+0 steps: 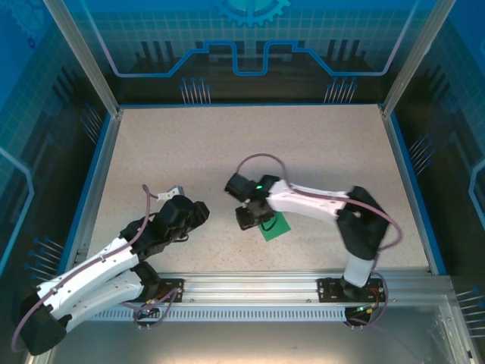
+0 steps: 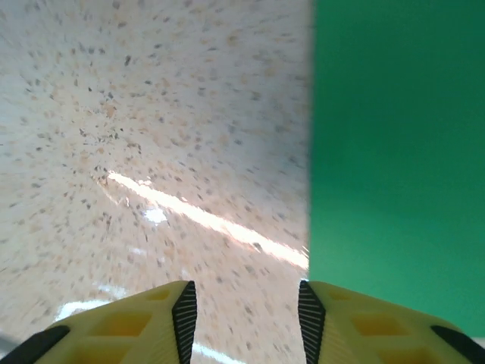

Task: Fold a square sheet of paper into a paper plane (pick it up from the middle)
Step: Third fold the triangle at the center of the table.

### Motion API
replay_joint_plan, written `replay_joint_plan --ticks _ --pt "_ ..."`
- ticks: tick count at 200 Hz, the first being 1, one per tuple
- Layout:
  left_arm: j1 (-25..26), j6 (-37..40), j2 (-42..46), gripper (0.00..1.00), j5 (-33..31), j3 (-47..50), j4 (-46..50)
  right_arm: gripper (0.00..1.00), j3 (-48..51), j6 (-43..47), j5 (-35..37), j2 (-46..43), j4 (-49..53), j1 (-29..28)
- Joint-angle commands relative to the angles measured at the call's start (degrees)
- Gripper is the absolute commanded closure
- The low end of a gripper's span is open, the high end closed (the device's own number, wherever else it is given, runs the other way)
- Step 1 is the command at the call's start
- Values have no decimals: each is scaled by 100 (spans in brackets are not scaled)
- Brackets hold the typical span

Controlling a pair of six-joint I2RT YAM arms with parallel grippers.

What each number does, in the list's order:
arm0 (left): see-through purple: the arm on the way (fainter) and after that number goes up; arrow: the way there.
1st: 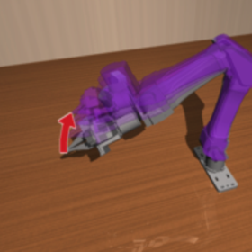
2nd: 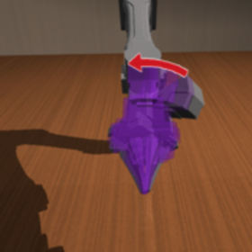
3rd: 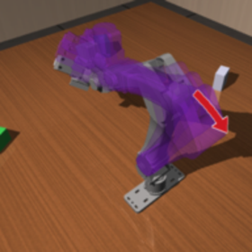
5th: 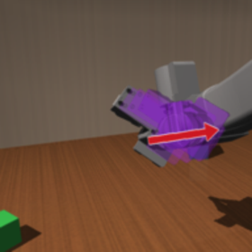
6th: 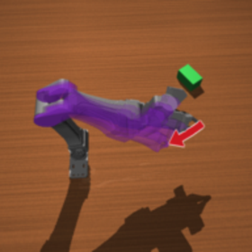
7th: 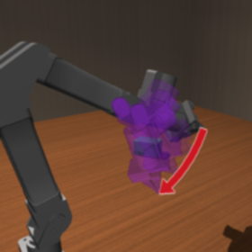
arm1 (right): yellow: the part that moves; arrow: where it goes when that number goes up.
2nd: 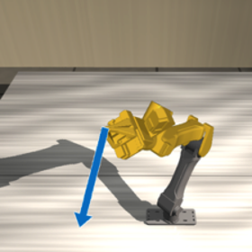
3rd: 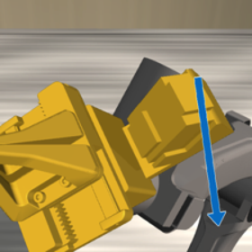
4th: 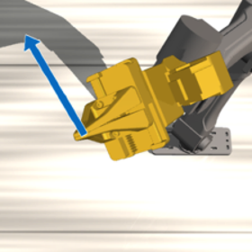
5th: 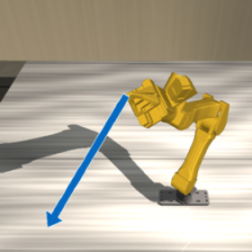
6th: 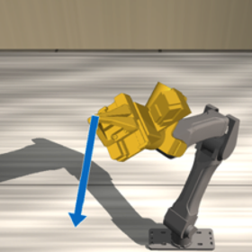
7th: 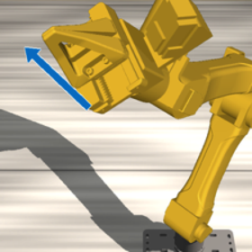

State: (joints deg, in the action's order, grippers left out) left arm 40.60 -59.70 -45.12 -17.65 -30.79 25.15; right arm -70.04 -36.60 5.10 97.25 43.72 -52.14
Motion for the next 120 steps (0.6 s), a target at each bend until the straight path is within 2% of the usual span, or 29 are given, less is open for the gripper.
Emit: replay_joint_plan --ticks 1,18,36,53,69,90,120 --pt "-35 387 -385 51 647 80 -668 55 952 80 -819 -979 -901 848" --pt "-31 518 -1108 49 1357 -62 -1263 50 1736 354 -1430 -1435 -1413 1633" --pt "8 562 -2000 47 2054 -341 -1773 50 2280 537 -2003 -1581 -1892 2347" --pt "111 506 -2788 44 2334 -627 -2038 48 2385 741 -2279 -1507 -2083 2755" --pt "215 345 -3322 41 2345 -846 -2129 46 2310 979 -2540 -1283 -2206 2921" --pt "287 187 -3841 40 2444 -1064 -2396 46 2062 1134 -2467 -857 -2154 2973" --pt "373 58 -4370 40 2479 -1399 -2468 45 1800 1181 -2928 -336 -2432 2982"
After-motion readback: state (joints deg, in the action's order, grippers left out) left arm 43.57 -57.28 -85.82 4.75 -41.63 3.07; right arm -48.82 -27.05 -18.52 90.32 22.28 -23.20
